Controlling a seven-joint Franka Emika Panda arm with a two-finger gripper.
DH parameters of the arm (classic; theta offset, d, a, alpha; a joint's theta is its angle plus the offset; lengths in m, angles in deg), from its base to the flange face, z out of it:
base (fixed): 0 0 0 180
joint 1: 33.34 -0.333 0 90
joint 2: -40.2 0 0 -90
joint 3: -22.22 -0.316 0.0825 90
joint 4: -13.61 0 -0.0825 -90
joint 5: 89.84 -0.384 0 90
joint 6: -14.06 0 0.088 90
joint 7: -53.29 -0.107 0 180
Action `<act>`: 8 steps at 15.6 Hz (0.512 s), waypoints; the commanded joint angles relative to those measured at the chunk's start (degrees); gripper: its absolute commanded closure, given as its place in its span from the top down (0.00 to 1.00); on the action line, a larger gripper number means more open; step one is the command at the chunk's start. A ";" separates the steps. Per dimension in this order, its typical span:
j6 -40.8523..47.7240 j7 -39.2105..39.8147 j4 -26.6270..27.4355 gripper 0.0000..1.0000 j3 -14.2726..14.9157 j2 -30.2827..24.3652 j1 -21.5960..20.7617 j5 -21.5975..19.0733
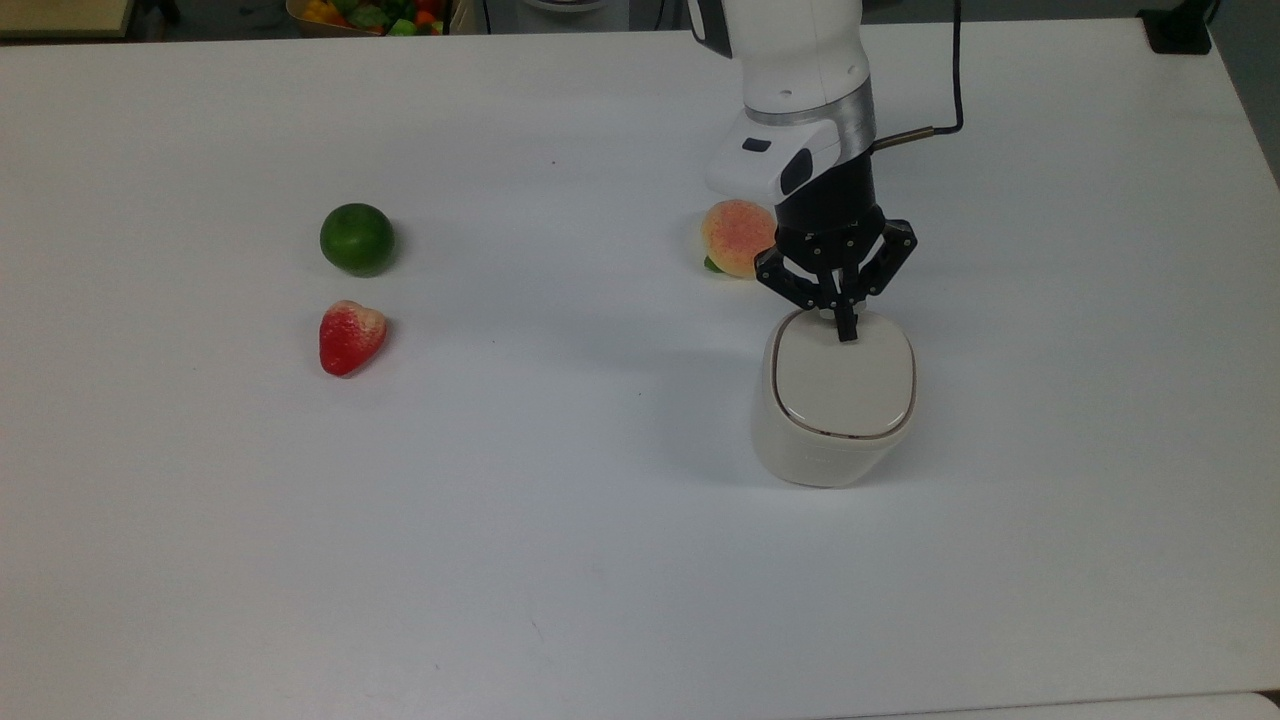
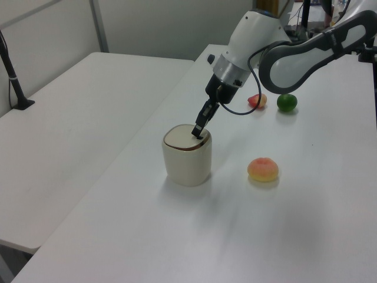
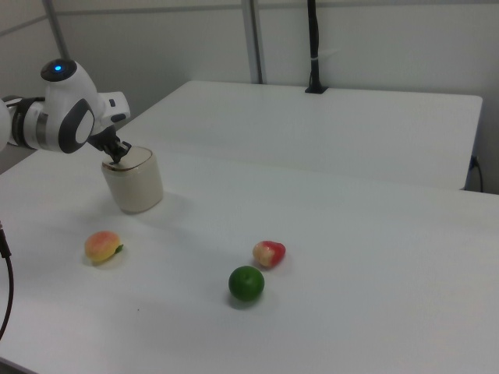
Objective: Close garbage bin
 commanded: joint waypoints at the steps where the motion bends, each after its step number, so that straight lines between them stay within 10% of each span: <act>1: 1.19 -0.71 1.56 0.00 -0.49 -0.44 0.20 0.89; 8: 1.11 -0.71 2.26 0.00 -0.49 0.71 0.37 2.13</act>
